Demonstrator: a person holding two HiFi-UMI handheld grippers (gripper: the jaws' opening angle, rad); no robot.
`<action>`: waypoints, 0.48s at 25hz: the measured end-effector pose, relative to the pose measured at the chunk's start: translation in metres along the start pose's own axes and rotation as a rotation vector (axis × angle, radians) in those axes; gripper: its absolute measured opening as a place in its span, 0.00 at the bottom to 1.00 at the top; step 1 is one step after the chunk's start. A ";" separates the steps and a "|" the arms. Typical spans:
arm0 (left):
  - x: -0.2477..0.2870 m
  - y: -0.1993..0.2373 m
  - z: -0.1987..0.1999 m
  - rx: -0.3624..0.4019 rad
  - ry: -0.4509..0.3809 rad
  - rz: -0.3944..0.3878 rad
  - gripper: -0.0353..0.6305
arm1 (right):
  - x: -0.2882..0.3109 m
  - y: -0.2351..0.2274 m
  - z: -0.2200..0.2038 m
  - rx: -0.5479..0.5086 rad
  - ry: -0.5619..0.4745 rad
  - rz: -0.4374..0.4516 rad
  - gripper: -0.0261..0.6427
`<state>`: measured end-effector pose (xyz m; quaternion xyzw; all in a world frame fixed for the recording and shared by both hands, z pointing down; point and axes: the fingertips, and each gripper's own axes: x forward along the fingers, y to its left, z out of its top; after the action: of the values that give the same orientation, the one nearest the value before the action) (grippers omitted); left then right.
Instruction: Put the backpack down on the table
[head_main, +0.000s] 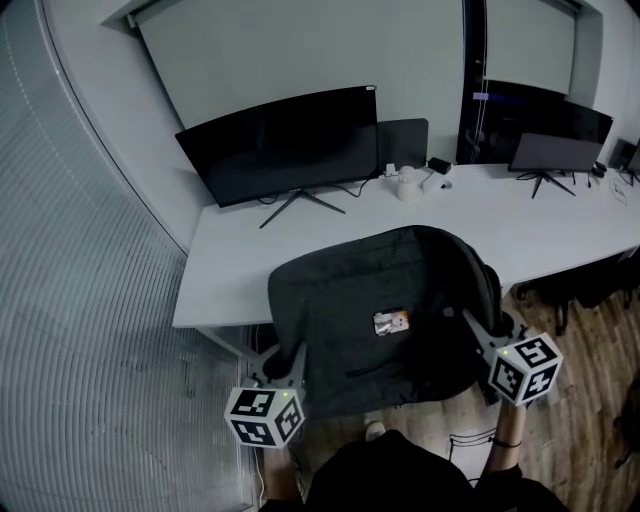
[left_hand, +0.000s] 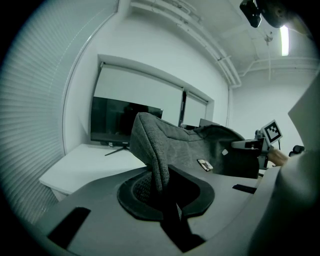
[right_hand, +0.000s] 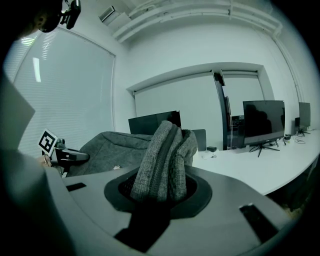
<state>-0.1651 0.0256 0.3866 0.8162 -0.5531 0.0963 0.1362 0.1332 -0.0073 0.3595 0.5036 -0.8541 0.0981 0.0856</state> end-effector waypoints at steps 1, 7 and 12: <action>0.004 0.003 0.002 -0.004 -0.002 -0.004 0.12 | 0.004 0.000 0.002 -0.003 -0.004 -0.004 0.20; 0.020 0.022 0.017 0.003 -0.024 -0.017 0.12 | 0.021 0.000 0.016 -0.006 -0.035 -0.022 0.20; 0.033 0.026 0.025 0.004 -0.034 -0.032 0.12 | 0.028 -0.006 0.025 -0.012 -0.048 -0.036 0.20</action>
<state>-0.1766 -0.0208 0.3760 0.8267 -0.5420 0.0814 0.1270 0.1239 -0.0404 0.3431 0.5205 -0.8473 0.0795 0.0698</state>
